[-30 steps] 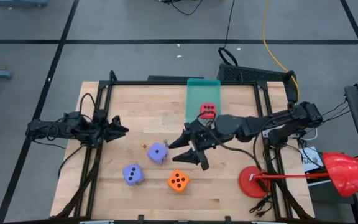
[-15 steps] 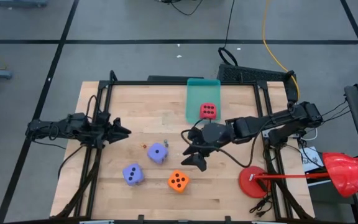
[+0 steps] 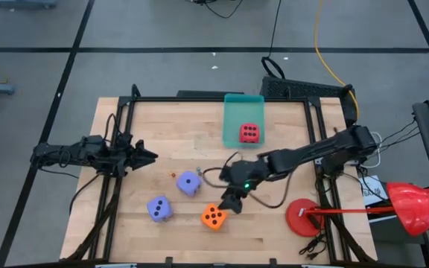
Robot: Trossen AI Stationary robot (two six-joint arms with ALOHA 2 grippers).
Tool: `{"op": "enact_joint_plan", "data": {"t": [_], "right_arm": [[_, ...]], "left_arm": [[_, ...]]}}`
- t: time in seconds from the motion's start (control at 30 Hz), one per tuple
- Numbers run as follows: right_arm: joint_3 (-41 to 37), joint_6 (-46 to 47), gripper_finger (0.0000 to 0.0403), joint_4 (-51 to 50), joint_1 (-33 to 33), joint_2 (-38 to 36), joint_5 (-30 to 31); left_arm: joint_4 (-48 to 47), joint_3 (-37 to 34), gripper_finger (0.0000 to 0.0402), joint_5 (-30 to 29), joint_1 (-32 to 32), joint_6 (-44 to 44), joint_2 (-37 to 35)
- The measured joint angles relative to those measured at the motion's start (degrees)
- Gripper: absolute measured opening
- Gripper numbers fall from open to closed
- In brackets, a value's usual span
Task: Pick & Place Dice
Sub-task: Put the orange die into the green bin
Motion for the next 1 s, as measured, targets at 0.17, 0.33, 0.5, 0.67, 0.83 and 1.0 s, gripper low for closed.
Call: {"op": "enact_joint_plan", "data": {"t": [0.17, 0.33, 0.5, 0.67, 0.83, 1.0], "right_arm": [[9.14, -1.95, 0.0254, -5.18, 1.91, 8.91, -6.83], [13.23, -2.65, 0.0254, -8.89, 2.51, 13.64, -7.89], [13.32, -2.22, 0.0254, -10.02, 1.31, 13.54, -4.63], [13.32, -0.95, 0.0254, -11.36, 0.2, 13.54, -1.46], [12.13, -0.11, 0.0254, -12.64, -0.03, 13.56, 0.05], [9.97, 1.43, 0.0253, -12.72, 0.0, 13.6, 1.66]], "left_arm": [[-0.76, 0.0, 0.0152, 0.02, 0.0, -0.79, 0.0], [-1.82, 0.0, 0.0152, 0.1, -0.02, -0.94, 0.0], [-1.66, 0.0, 0.0152, 0.11, -0.02, -0.94, 0.0], [-1.6, 0.0, 0.0152, 0.15, 0.0, -0.84, -0.02], [-1.65, 0.0, 0.0152, 0.2, -0.02, -0.68, 0.0], [-1.65, 0.0, 0.0152, 0.26, 0.0, -0.59, 0.0]]}}
